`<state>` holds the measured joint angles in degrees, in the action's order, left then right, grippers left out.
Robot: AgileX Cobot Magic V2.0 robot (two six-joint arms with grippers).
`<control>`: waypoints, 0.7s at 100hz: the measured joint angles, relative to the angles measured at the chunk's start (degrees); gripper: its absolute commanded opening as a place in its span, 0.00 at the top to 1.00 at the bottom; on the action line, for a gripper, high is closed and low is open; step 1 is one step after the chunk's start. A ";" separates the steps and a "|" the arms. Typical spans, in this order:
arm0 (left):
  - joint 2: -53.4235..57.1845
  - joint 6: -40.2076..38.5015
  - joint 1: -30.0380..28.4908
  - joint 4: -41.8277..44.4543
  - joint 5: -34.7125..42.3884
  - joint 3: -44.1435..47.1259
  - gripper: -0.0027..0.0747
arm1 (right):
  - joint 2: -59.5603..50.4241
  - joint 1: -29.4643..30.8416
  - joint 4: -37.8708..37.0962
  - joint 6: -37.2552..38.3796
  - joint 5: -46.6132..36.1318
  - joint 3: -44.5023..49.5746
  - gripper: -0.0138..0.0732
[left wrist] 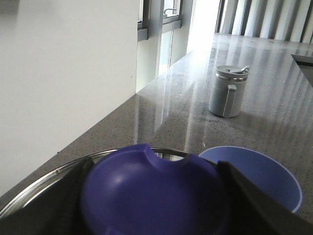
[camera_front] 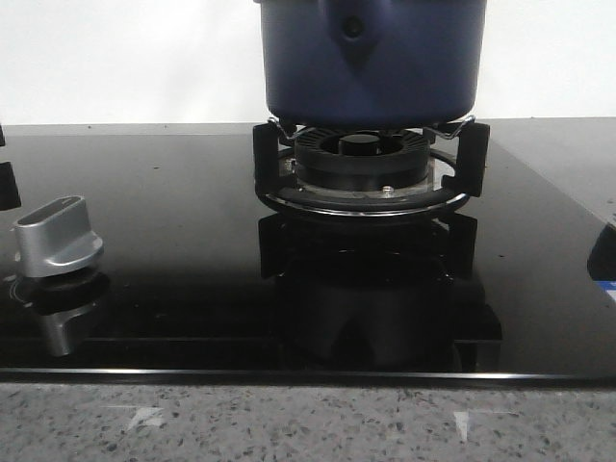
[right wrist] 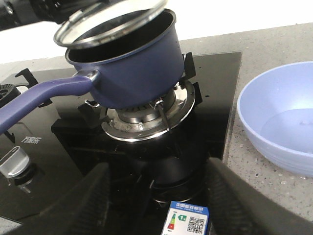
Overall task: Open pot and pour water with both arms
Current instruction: 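Lift the glass lid up off the saucepan with the left gripper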
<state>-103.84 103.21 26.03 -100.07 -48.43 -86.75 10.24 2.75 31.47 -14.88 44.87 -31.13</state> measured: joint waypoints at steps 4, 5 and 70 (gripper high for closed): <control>0.50 -1.30 -0.25 0.05 0.00 0.00 0.72 | 0.00 0.00 0.00 0.00 0.09 0.00 0.40; 0.72 -1.53 -0.35 0.17 0.00 0.00 0.72 | 0.00 0.00 0.00 0.00 0.09 0.00 0.40; 18.06 -9.58 -3.07 15.35 -7.45 1.01 0.72 | 0.00 0.00 -0.12 0.00 1.41 0.00 0.40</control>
<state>-85.78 93.63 22.95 -84.72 -55.88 -85.73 10.24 2.75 31.36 -14.88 46.28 -31.13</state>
